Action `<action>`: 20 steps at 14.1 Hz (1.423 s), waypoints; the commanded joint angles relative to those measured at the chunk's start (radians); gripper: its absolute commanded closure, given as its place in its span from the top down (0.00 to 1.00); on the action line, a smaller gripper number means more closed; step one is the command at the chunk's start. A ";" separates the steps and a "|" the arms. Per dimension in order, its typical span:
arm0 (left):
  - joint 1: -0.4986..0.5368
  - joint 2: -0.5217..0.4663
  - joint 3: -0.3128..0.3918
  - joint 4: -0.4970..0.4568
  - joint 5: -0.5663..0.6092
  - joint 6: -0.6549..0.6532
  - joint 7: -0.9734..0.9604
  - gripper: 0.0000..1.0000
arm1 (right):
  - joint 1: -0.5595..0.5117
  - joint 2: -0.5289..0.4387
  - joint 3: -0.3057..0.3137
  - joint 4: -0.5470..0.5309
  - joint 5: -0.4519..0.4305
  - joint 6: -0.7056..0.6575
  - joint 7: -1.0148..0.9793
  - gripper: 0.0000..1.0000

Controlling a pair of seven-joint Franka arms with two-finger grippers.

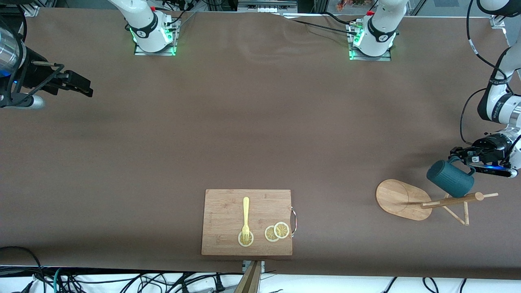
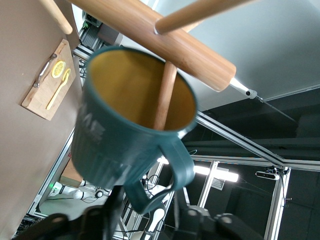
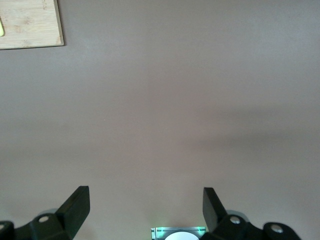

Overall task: Pass cup and hang on rack
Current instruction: 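Lower the mug handle onto a rack peg with the left gripper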

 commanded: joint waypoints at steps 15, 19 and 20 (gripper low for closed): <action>0.085 0.004 -0.003 0.016 0.229 -0.127 0.023 1.00 | -0.013 -0.030 0.015 -0.027 0.004 0.014 -0.009 1.00; 0.125 -0.038 -0.003 0.017 0.447 -0.178 0.068 1.00 | -0.013 -0.030 0.015 -0.027 0.004 0.014 -0.009 1.00; 0.127 -0.063 -0.003 0.019 0.510 -0.185 0.099 1.00 | -0.013 -0.030 0.015 -0.027 0.004 0.015 -0.009 1.00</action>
